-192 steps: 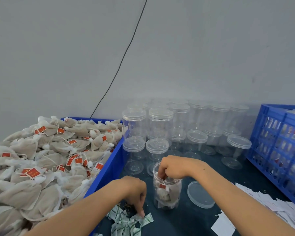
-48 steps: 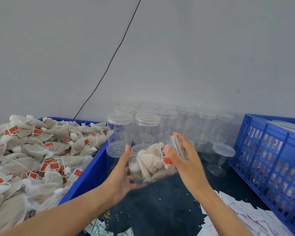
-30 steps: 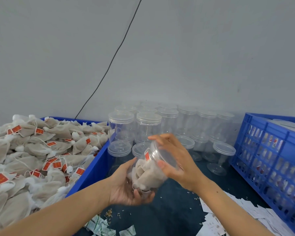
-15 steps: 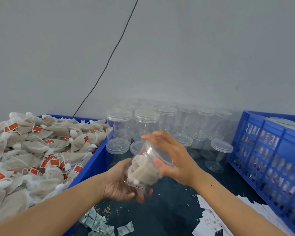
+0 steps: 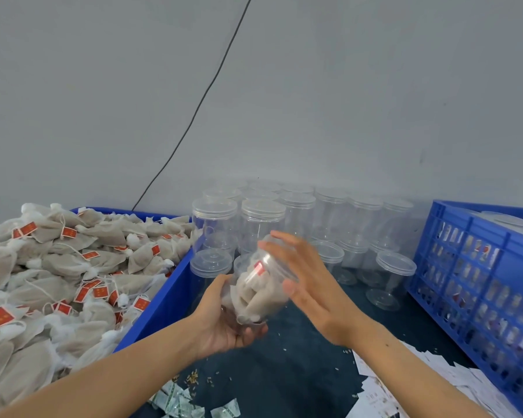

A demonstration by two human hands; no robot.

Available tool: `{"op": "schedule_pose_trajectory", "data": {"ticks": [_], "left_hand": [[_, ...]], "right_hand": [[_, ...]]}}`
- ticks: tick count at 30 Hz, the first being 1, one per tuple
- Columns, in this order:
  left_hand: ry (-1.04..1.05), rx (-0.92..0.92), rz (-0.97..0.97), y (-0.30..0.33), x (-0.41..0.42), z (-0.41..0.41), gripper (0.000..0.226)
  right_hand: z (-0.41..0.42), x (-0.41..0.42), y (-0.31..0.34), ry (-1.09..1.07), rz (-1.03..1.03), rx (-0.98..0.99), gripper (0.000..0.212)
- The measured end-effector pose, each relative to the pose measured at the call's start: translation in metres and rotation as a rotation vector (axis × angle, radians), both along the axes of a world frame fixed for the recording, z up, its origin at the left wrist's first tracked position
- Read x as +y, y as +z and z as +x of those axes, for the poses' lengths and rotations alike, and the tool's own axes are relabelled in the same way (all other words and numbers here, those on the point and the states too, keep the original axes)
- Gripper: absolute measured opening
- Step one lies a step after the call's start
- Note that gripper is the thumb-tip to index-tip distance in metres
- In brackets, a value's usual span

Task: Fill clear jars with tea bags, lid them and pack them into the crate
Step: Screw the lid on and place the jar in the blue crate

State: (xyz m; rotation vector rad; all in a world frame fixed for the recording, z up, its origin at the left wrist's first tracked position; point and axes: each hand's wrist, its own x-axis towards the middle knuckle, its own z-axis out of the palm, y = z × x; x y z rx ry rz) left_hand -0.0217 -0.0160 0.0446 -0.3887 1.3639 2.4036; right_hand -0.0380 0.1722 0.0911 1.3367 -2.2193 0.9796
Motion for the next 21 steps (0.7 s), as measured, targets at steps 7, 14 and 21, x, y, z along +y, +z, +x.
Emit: {"op": "schedule_pose_trajectory", "data": {"ticks": [7,14,21], "left_hand": [[0.135,0.081,-0.14,-0.01,0.003,-0.004,0.055],[0.115,0.06,-0.172,-0.005,0.0,-0.003,0.059],[0.076,0.062,-0.127,-0.004,0.002,-0.002,0.058]], "right_hand": [[-0.01,-0.009,-0.01,-0.278,0.013,-0.312,0.042],[-0.015,-0.023,0.005,-0.297,-0.042,-0.621,0.083],[0.002,0.002,-0.004,-0.091,-0.174,-0.477,0.034]]}}
